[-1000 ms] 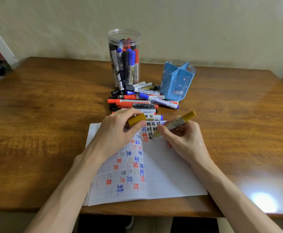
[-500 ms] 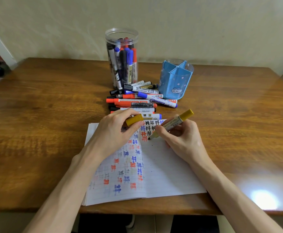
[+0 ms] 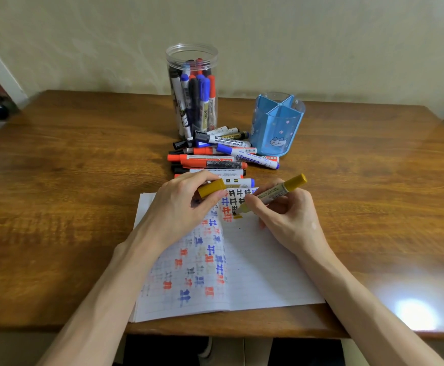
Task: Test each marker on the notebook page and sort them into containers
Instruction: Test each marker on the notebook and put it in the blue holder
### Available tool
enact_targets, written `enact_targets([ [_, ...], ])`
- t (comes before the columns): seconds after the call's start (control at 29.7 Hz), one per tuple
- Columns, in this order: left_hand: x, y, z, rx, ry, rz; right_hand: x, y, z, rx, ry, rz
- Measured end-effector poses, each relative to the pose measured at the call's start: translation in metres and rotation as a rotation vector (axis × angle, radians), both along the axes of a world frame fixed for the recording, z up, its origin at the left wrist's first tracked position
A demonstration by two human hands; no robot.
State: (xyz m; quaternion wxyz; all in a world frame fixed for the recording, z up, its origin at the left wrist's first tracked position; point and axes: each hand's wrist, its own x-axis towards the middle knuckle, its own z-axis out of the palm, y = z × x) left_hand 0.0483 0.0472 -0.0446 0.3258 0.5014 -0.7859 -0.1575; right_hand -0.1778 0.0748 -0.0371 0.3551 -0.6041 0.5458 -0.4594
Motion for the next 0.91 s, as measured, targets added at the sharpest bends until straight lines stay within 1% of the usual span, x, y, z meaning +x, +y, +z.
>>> enact_targets([
  [0.13,0.0005,0.0,0.0003,0.0,-0.002,0.003,0.0,-0.0012,-0.003,0.022,0.014,0.002],
  [0.3,0.0008,-0.0001,0.0001,0.002,0.0,-0.004,-0.001,-0.0022,-0.0008,0.035,-0.044,-0.059],
  [0.44,0.0004,-0.0003,-0.0002,-0.008,-0.002,0.0,-0.0023,-0.0027,-0.0032,0.039,-0.007,-0.078],
  [0.64,0.0,-0.0001,0.0003,-0.014,-0.009,0.004,-0.0023,-0.0008,-0.0027,-0.018,0.056,-0.052],
  [0.91,0.0,0.0007,0.0009,0.018,0.028,-0.002,-0.0007,-0.0016,-0.0014,0.036,0.082,-0.051],
])
